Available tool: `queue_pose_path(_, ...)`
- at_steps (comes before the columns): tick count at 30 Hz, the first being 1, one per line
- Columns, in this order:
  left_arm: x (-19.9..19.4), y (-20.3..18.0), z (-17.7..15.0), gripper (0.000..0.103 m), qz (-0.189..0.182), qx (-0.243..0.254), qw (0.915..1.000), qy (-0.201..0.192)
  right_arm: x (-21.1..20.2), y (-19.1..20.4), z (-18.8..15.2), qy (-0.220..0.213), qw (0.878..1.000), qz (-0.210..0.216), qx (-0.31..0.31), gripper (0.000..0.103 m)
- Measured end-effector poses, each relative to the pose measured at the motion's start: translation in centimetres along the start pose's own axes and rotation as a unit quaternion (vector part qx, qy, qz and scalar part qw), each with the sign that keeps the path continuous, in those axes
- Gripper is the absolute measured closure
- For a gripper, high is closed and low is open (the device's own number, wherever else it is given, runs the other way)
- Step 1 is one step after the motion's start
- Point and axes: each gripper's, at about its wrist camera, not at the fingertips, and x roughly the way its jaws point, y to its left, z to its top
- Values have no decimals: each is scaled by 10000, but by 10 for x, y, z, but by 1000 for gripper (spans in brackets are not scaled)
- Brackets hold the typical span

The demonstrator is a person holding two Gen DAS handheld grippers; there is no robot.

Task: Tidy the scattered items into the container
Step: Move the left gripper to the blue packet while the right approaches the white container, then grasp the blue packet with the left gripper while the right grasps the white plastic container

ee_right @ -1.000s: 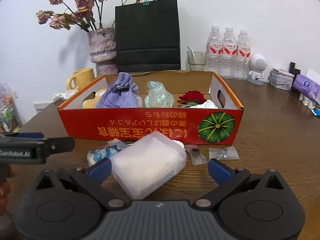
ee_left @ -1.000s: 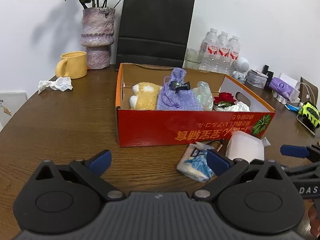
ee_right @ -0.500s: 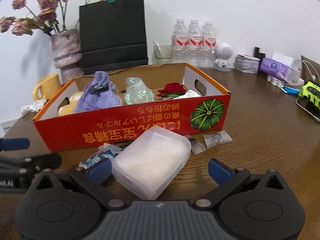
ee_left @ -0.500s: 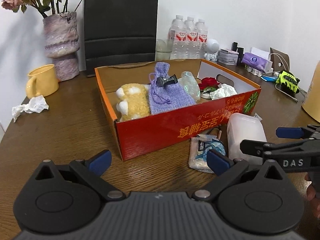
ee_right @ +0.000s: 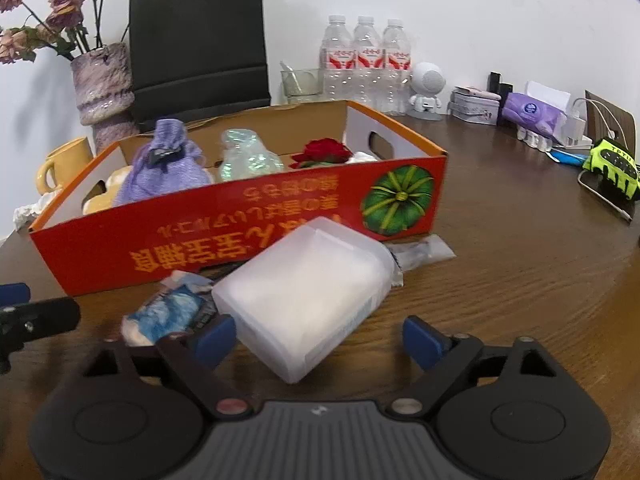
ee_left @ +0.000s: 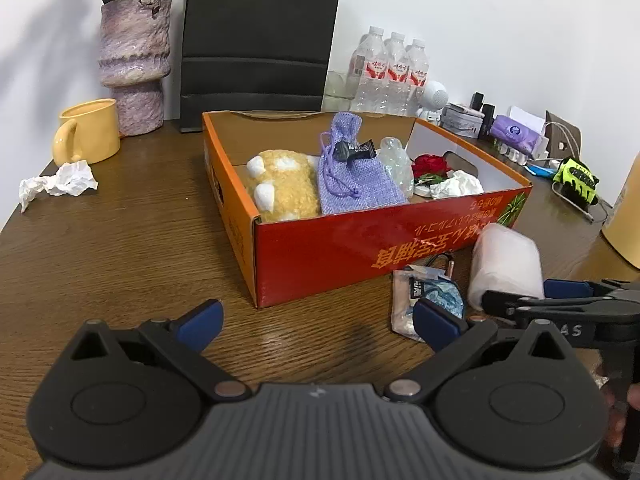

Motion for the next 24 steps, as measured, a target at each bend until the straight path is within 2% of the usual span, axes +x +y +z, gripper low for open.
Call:
queue_pose_path(6,2,-4,-1,0,28,-26,10000,20,-6,-16,-5,-27,9999,146,-5,24)
queue_pose_path(9,3,-6,-1,0,48,-29,10000,29,-10,-21,-7,-20,9999,144,26,18)
queue_pose_path(11,3,-7,-1,0,47,-38,10000,18,-14,-21,-7,-123,9997,173,95,10)
queue_pose_path(13,3,-7,-1,0,36,-56,10000,4,-15,-18,-5,-189,9996,181,51,8)
queue_pose_path(24,1,-2,-2,0,24,-138,9999,-28,-6,-6,4,-153,9998,70,69,8)
